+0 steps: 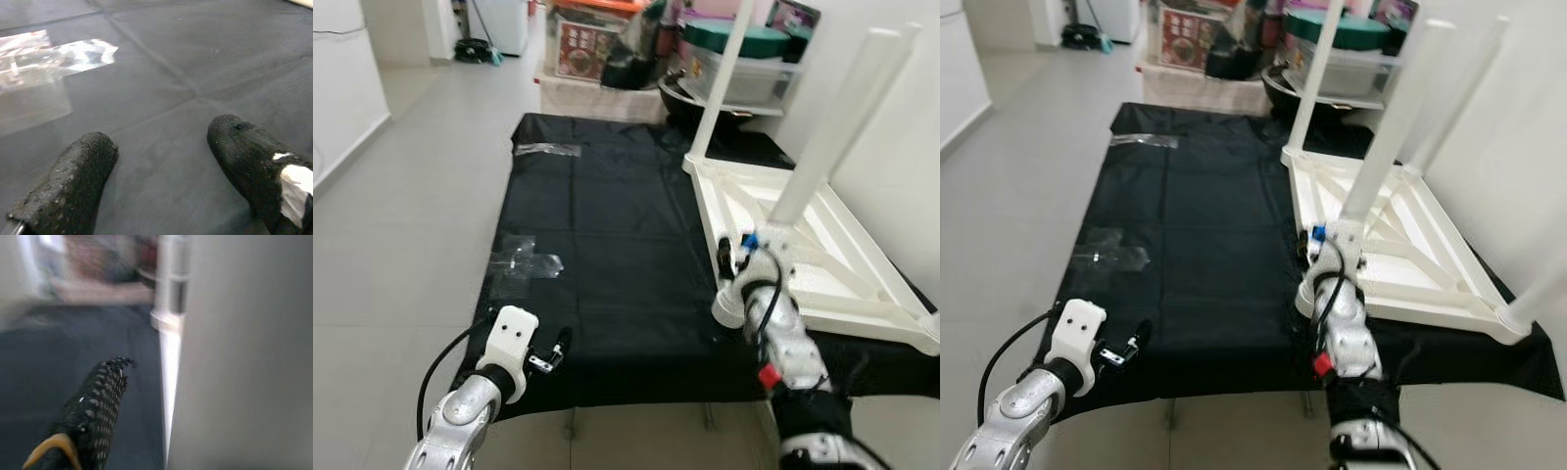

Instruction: Building children table

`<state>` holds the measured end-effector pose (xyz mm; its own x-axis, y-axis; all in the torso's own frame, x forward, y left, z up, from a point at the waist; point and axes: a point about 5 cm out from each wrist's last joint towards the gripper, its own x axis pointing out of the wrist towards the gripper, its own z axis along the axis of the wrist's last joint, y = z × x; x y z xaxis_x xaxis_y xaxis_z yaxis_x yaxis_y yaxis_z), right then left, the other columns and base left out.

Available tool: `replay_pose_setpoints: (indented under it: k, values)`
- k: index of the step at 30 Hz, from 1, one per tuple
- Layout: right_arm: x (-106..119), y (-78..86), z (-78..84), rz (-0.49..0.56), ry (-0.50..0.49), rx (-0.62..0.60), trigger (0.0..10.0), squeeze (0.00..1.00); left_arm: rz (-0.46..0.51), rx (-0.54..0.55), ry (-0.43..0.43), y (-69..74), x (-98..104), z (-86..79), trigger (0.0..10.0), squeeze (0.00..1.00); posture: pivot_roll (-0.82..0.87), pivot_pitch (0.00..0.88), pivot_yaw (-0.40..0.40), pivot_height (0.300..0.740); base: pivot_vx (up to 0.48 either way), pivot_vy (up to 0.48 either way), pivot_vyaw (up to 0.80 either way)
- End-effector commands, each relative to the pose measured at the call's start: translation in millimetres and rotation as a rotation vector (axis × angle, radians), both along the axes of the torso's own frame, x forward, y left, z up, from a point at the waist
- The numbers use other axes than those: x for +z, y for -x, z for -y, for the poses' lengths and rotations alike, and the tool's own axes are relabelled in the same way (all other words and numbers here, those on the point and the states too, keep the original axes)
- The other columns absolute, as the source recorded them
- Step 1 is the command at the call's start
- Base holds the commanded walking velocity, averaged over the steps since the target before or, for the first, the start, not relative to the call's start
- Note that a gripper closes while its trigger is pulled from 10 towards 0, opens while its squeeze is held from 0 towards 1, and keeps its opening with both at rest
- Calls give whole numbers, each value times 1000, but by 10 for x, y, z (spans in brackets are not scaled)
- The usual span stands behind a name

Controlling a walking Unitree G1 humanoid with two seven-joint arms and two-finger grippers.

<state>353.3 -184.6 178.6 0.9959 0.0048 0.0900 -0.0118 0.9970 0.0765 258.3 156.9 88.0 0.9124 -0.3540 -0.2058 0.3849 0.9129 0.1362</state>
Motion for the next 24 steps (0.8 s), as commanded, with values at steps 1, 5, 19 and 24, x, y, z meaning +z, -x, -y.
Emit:
replay_pose_setpoints:
  k: [1,5,19,24]
  values:
    - [111,7,-156,61,-18,152,10000,0,-46,-9,-7,40,-93,18,10000,0,56,0,-159,740,0,0,0]
    - [154,96,-274,92,49,402,10000,0,-47,-13,-10,40,-95,18,10000,0,54,0,-155,740,0,0,0]
    - [-509,-9,193,-315,259,-49,0,0,-52,-13,-16,63,-105,-2,10000,0,58,0,-151,740,0,0,0]
    - [-654,157,581,-420,107,-468,0,0,-49,-19,-16,44,-96,17,10000,0,54,0,-150,740,0,0,0]
